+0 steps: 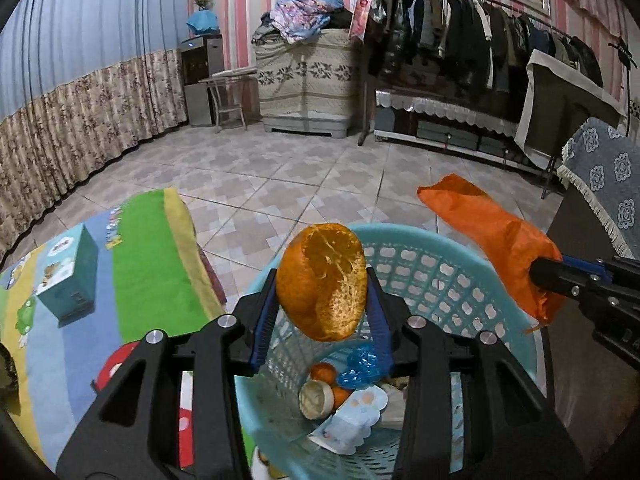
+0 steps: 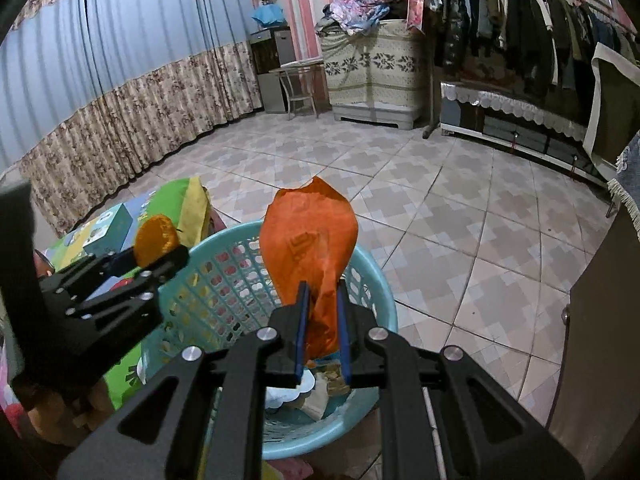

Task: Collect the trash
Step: 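Open both grippers to drop the peeled orange and orange bag into the basket, then move both tools back from the basket over the play mat, then grasp the brown glove with the left gripper while the right grasps the black cylinder, then carry the brown glove and black cylinder with both tools over the basket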

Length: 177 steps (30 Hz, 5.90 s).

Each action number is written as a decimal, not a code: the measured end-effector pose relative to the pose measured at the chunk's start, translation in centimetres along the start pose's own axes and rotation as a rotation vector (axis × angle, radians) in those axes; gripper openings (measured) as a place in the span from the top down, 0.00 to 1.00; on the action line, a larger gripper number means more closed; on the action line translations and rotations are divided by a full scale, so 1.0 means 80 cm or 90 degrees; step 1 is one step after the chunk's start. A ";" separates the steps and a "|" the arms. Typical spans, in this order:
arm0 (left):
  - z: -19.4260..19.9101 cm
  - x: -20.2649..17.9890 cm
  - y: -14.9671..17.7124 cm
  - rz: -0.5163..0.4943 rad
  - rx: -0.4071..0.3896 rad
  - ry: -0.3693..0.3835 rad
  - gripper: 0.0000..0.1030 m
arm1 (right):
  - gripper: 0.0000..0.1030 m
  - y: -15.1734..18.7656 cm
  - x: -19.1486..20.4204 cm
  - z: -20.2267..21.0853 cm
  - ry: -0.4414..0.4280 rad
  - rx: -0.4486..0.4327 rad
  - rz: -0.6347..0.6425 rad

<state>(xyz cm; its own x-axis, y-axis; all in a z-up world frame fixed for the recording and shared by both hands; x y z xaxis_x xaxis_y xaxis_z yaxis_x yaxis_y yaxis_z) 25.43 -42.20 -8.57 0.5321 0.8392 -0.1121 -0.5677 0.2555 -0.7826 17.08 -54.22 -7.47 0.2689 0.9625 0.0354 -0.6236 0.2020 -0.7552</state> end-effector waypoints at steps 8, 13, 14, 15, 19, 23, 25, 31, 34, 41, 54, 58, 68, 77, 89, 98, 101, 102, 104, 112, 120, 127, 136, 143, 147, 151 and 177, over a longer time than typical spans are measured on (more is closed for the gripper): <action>0.005 0.013 -0.005 -0.004 -0.019 -0.033 0.35 | 0.87 0.005 0.002 -0.009 0.003 0.016 0.004; 0.028 0.041 -0.014 0.012 -0.049 -0.057 0.22 | 0.87 0.004 0.017 -0.022 -0.007 0.030 0.020; 0.031 0.044 -0.017 0.013 -0.052 -0.060 0.22 | 0.87 0.004 0.020 -0.024 -0.009 0.032 0.023; 0.035 0.049 -0.018 0.013 -0.055 -0.064 0.21 | 0.87 0.005 0.025 -0.029 -0.011 0.038 0.028; 0.054 0.073 -0.020 0.018 -0.070 -0.086 0.17 | 0.87 0.006 0.041 -0.044 -0.017 0.057 0.049; 0.073 0.100 -0.019 0.035 -0.077 -0.098 0.15 | 0.86 0.005 0.054 -0.055 -0.026 0.064 0.055; 0.083 0.113 -0.018 0.042 -0.080 -0.106 0.14 | 0.83 0.006 0.063 -0.064 -0.024 0.076 0.062; 0.112 0.153 -0.017 0.060 -0.094 -0.128 0.10 | 0.37 0.012 0.081 -0.082 -0.005 0.101 0.053; 0.126 0.172 -0.014 0.067 -0.098 -0.141 0.09 | 0.21 0.008 0.088 -0.080 0.020 0.090 0.052; 0.160 0.230 0.009 0.098 -0.099 -0.173 0.06 | 0.11 -0.013 0.121 -0.056 0.045 0.035 0.048; 0.203 0.372 0.086 0.162 -0.052 -0.270 0.06 | 0.08 -0.036 0.261 -0.042 -0.020 -0.024 0.099; 0.219 0.436 0.102 0.201 -0.040 -0.307 0.06 | 0.08 -0.030 0.297 -0.045 -0.035 -0.022 0.136; 0.233 0.555 0.129 0.248 0.010 -0.327 0.12 | 0.08 -0.014 0.350 -0.054 -0.022 -0.002 0.231; 0.188 0.570 0.137 0.283 0.068 -0.248 0.34 | 0.08 -0.003 0.369 -0.061 -0.023 0.015 0.258; 0.231 0.565 0.132 0.256 0.008 -0.249 0.55 | 0.08 0.004 0.458 -0.031 -0.086 0.001 0.291; 0.317 0.623 0.158 0.279 -0.024 -0.320 0.55 | 0.08 0.033 0.578 -0.025 -0.140 0.013 0.334; 0.343 0.644 0.168 0.288 -0.035 -0.343 0.55 | 0.08 0.034 0.620 -0.024 -0.159 0.012 0.337; 0.351 0.651 0.172 0.295 -0.039 -0.349 0.55 | 0.08 0.034 0.628 -0.024 -0.163 0.010 0.338; 0.362 0.664 0.179 0.310 -0.043 -0.358 0.55 | 0.08 0.032 0.648 -0.026 -0.169 0.009 0.340; 0.378 0.687 0.191 0.346 -0.049 -0.373 0.55 | 0.08 0.029 0.692 -0.062 -0.120 0.061 0.331; 0.374 0.666 0.175 0.325 -0.054 -0.375 0.55 | 0.34 0.032 0.669 -0.056 -0.173 0.073 0.319; 0.355 0.605 0.138 0.290 -0.073 -0.344 0.55 | 0.34 0.009 0.565 -0.002 -0.181 0.026 0.285; 0.290 0.479 0.070 0.235 -0.099 -0.250 0.55 | 0.34 -0.028 0.363 0.059 -0.076 -0.032 0.215; 0.246 0.381 0.031 0.179 -0.102 -0.197 0.55 | 0.34 -0.039 0.248 0.057 -0.032 -0.046 0.158; 0.221 0.333 0.018 0.160 -0.102 -0.170 0.55 | 0.34 -0.047 0.188 0.053 -0.010 -0.058 0.112; 0.187 0.277 0.012 0.138 -0.090 -0.138 0.55 | 0.34 -0.047 0.130 0.043 0.004 -0.059 0.065; 0.011 0.041 0.008 0.003 0.018 -0.001 0.51 | 0.34 -0.014 -0.025 0.014 0.046 -0.053 -0.060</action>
<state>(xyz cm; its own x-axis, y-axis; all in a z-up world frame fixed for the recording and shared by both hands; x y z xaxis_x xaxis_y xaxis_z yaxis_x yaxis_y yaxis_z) 26.21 -38.86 -8.90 0.5285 0.8412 -0.1143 -0.5874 0.2652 -0.7646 16.44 -56.15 -5.95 0.3782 0.9235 0.0638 -0.5310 0.2729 -0.8022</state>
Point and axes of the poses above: each gripper's, at about its wrist camera, not at the fingertips, and z roughly against the way its jaws point, x to its left, y to its underside, the point moved 7 cm from there along -z, roughly the way its jaws point, and after that the axes turned 9 degrees about z, right-handed, at the moved point
